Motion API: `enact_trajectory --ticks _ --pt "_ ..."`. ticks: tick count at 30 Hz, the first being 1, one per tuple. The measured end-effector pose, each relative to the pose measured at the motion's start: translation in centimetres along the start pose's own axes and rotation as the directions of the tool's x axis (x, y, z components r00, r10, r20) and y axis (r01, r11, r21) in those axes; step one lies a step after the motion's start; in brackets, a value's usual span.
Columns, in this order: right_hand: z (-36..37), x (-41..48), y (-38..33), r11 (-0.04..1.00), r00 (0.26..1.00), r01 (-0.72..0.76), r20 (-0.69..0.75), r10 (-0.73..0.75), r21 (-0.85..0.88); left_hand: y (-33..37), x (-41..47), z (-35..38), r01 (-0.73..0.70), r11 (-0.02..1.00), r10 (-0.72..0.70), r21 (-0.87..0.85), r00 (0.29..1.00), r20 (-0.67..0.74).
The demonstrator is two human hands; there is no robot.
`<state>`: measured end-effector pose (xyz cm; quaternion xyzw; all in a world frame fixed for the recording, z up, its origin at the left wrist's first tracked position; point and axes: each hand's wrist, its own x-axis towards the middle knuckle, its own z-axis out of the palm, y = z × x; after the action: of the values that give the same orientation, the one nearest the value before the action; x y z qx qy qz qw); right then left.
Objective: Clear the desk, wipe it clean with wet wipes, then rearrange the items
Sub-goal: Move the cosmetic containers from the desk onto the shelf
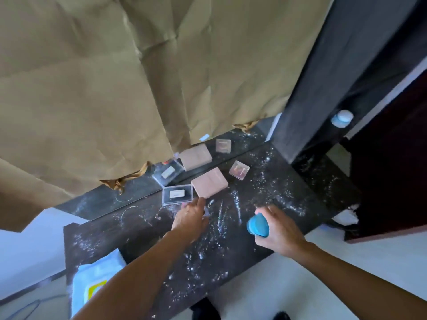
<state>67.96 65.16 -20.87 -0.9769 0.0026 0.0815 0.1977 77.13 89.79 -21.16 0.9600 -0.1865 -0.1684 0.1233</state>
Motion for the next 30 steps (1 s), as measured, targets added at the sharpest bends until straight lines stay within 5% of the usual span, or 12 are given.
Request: enact_trajectory --ticks 14,30 --pt "-11.8 -9.3 20.4 0.994 0.986 -0.103 -0.130 0.105 0.024 27.0 3.0 2.7 -0.242 0.970 0.238 -0.034 0.967 -0.096" --pt "-22.4 5.0 31.4 0.997 0.983 -0.063 -0.174 0.054 -0.044 35.6 17.9 2.7 -0.247 0.968 0.244 -0.046 0.968 -0.060"
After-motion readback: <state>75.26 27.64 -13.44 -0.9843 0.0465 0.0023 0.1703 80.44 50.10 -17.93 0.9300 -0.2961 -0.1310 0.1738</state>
